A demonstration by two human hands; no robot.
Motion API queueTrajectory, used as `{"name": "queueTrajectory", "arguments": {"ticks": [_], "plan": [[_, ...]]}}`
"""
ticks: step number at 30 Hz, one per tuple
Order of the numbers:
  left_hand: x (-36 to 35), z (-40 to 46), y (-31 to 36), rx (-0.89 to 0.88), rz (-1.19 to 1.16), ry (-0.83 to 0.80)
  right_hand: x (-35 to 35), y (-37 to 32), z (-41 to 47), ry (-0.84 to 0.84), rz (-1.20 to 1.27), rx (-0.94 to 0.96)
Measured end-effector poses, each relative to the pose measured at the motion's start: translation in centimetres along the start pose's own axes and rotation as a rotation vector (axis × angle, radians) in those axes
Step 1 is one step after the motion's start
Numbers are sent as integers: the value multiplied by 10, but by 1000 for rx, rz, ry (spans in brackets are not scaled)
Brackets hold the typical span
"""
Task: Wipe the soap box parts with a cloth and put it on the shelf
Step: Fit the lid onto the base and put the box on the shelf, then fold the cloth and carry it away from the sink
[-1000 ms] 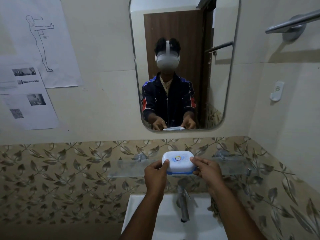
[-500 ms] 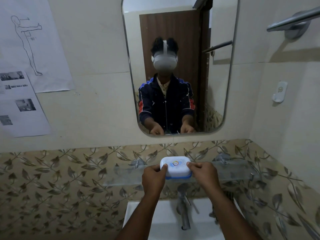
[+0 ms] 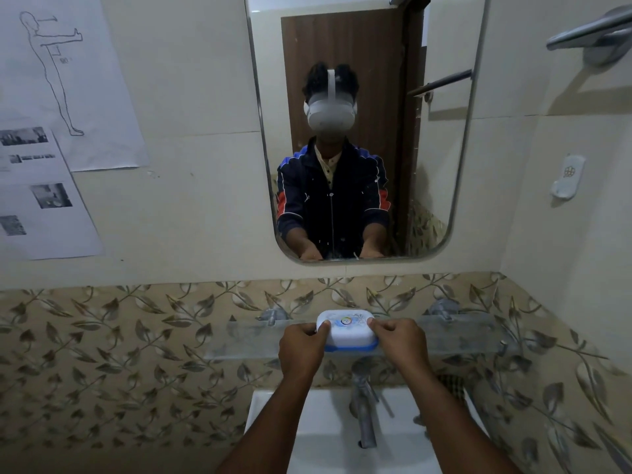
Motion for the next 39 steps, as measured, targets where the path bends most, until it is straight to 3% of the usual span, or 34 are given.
{"name": "queueTrajectory", "arguments": {"ticks": [24, 30, 36, 39], "plan": [[-3, 7, -13, 7, -62, -9, 2, 1, -2, 33, -3, -24], [-5, 10, -24, 63, -153, 15, 8, 12, -2, 75, 47, -123], [2, -33, -10, 11, -353, 257, 9, 28, 0, 31, 261, -141], [-37, -90, -3, -26, -500, 136, 21, 36, -22, 10, 631, -160]]}}
Point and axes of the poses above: each hand's wrist, its own z-axis towards the middle knuckle, its own x-axis out of the back of the hand, y = z × x, the point moved 7 cm from there along z, towards the middle knuckle, and after that the axes turned 3 degrees about -y, right-handed, at the moved point
